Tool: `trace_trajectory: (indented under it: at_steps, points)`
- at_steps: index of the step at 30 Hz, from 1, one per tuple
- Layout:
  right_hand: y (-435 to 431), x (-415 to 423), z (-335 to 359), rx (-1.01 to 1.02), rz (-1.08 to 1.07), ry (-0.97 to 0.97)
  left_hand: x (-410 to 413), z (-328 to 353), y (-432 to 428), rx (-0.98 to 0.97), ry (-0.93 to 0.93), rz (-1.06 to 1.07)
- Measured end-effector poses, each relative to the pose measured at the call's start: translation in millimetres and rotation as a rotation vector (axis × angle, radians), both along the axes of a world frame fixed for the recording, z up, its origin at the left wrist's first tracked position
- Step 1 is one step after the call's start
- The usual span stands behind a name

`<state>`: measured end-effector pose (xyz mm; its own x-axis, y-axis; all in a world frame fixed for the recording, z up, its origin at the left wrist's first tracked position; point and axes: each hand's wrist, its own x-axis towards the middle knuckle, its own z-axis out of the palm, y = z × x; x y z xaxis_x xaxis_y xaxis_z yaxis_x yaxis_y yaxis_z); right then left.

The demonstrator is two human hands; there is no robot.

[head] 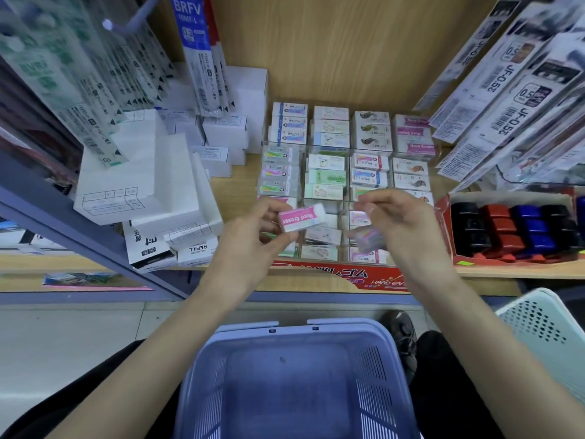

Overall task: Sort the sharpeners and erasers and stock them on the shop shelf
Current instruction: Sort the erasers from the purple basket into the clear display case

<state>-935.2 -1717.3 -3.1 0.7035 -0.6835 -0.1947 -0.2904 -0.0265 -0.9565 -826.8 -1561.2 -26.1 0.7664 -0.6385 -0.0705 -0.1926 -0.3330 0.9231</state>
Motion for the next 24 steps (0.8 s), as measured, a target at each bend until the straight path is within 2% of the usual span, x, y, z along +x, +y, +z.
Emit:
trace_trajectory:
  at_steps: [4,8,9,12,17,24]
  points:
    - [-30.0,-15.9,5.0,0.002,-0.143,0.017,4.1,-0.7,0.9,-0.079,0.119,0.126]
    - [-45.3,-27.3,0.3,0.318,-0.176,-0.057,-0.7,-4.5,-3.6,-0.151,0.296,0.205]
    - [-48.4,-30.4,-1.4,0.34,-0.186,-0.061,-2.8,-6.2,-5.8,-0.153,0.311,0.207]
    - [-58.5,-40.6,-7.5,0.164,-0.204,0.058,-11.6,-9.8,-15.4,-0.137,0.332,0.164]
    - [-71.5,-51.8,-18.8,0.055,-0.283,0.086,-28.8,-10.5,-27.8,-0.131,0.347,0.064]
    - [-76.3,-59.2,-31.4,-0.21,-0.224,0.192,-33.6,-11.9,-39.5,-0.09,0.329,0.034]
